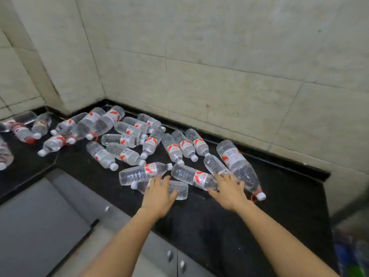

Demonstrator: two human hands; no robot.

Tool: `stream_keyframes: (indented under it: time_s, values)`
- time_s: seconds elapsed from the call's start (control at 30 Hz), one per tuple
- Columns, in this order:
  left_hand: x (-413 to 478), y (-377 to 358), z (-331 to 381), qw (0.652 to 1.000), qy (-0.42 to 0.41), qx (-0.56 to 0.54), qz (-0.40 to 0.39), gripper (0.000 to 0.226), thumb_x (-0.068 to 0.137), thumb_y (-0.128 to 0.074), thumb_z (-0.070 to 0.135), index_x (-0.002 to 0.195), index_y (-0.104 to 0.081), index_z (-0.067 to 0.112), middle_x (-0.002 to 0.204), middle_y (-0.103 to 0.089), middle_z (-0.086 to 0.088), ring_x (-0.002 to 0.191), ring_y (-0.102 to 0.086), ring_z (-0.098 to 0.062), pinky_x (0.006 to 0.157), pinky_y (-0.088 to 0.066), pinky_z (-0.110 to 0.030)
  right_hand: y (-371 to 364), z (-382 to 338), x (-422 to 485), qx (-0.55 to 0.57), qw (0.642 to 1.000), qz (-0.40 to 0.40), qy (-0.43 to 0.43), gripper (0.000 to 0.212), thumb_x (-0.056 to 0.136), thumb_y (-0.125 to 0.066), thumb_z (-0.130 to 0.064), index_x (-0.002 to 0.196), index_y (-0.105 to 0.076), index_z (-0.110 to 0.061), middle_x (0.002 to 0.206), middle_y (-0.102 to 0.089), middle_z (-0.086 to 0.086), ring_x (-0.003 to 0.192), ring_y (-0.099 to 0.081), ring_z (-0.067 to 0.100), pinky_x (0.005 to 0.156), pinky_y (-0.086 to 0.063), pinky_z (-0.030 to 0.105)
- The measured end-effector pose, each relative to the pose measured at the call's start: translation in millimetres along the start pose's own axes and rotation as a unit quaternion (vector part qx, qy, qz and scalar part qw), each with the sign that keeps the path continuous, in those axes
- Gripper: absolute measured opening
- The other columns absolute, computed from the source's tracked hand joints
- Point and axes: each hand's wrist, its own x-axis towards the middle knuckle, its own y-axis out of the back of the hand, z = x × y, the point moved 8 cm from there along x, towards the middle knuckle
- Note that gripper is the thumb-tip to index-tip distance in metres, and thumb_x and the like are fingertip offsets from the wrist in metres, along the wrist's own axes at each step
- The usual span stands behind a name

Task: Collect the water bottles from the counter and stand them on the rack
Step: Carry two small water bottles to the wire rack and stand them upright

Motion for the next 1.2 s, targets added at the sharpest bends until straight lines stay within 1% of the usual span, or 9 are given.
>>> stream_keyframes:
  time_s: [0.17,0.4,0.47,0.57,0.73,0.9,1.07,1.13,1.2]
  values:
    - [20,-35,-49,0.998,0.059,0.019,-0.021,0.065,0.095,-0.039,0.047,0.148,-0.021,0.014,0.156,-0.017,-0.012,0.145,-0.012,-0.028,0.118,-0.018,-0.040,-45,19,34,-0.036,0.997,-0.057,-0.022,0.067,0.095,-0.044,-0.048,0.151,-0.020,-0.020,0.157,-0.022,0.004,0.143,-0.019,0.026,0.113,-0.019,0.055]
    - [57,-63,-80,0.986,0.032,0.140,-0.084,0.074,0.096,-0.035,0.051,0.151,-0.004,0.013,0.160,0.000,-0.009,0.147,0.005,-0.023,0.119,0.003,-0.040,-69,27,67,-0.016,0.998,-0.045,-0.028,0.068,0.095,-0.049,-0.040,0.150,-0.019,-0.013,0.154,-0.026,0.006,0.142,-0.022,0.024,0.113,-0.024,0.045]
    - [62,-61,-83,0.990,0.007,0.129,-0.051,0.076,0.091,-0.048,0.052,0.149,-0.021,0.011,0.157,-0.018,-0.012,0.147,-0.011,-0.026,0.119,-0.004,-0.040,-68,27,72,-0.026,0.999,-0.024,-0.029,0.063,0.094,-0.050,-0.037,0.147,-0.026,-0.013,0.150,-0.032,0.006,0.138,-0.027,0.023,0.111,-0.026,0.040]
    - [65,-55,-83,0.989,-0.042,0.142,0.008,0.071,0.073,-0.069,0.054,0.127,-0.054,0.009,0.128,-0.057,-0.012,0.123,-0.050,-0.030,0.111,-0.031,-0.045,-69,30,78,-0.008,0.999,-0.004,-0.042,0.046,0.092,-0.055,-0.030,0.133,-0.045,-0.013,0.139,-0.043,0.005,0.129,-0.037,0.022,0.105,-0.032,0.035]
    - [49,-55,-80,0.991,-0.019,0.130,0.032,0.063,0.060,-0.081,0.050,0.105,-0.060,0.011,0.098,-0.063,-0.006,0.094,-0.063,-0.029,0.105,-0.037,-0.052,-79,31,71,0.049,0.997,0.019,-0.064,0.030,0.085,-0.067,-0.032,0.104,-0.060,-0.010,0.117,-0.056,0.008,0.115,-0.046,0.026,0.095,-0.037,0.035]
    - [26,-51,-124,0.996,0.081,-0.028,0.002,0.065,0.080,-0.064,0.054,0.136,-0.047,0.025,0.143,-0.045,0.000,0.137,-0.033,-0.024,0.114,-0.013,-0.051,-87,38,52,0.202,0.971,0.034,-0.125,0.031,0.083,-0.070,-0.029,0.108,-0.066,-0.011,0.104,-0.063,0.011,0.105,-0.055,0.029,0.085,-0.047,0.038]
    - [-3,-61,-173,0.961,0.172,-0.216,-0.001,0.058,0.090,-0.057,0.040,0.142,-0.039,0.023,0.142,-0.046,0.000,0.131,-0.034,-0.025,0.109,-0.030,-0.039,-109,45,22,0.298,0.932,0.047,-0.201,0.051,0.091,-0.063,-0.026,0.139,-0.048,-0.017,0.123,-0.062,0.012,0.120,-0.052,0.030,0.098,-0.044,0.042]
    - [-6,-61,-178,0.919,0.225,-0.324,0.019,0.052,0.092,-0.057,0.034,0.140,-0.042,0.020,0.132,-0.051,0.002,0.126,-0.041,-0.021,0.106,-0.035,-0.036,-112,47,17,0.345,0.906,0.068,-0.237,0.050,0.090,-0.064,-0.025,0.136,-0.050,-0.014,0.115,-0.065,0.012,0.116,-0.055,0.032,0.096,-0.043,0.041]
    - [-7,-66,-176,0.839,0.298,-0.455,0.022,0.045,0.094,-0.056,0.028,0.135,-0.047,0.013,0.123,-0.054,0.002,0.114,-0.050,-0.017,0.096,-0.040,-0.030,-114,45,17,0.401,0.874,0.079,-0.264,0.048,0.089,-0.067,-0.025,0.133,-0.053,-0.012,0.107,-0.065,0.010,0.110,-0.057,0.030,0.095,-0.042,0.038]
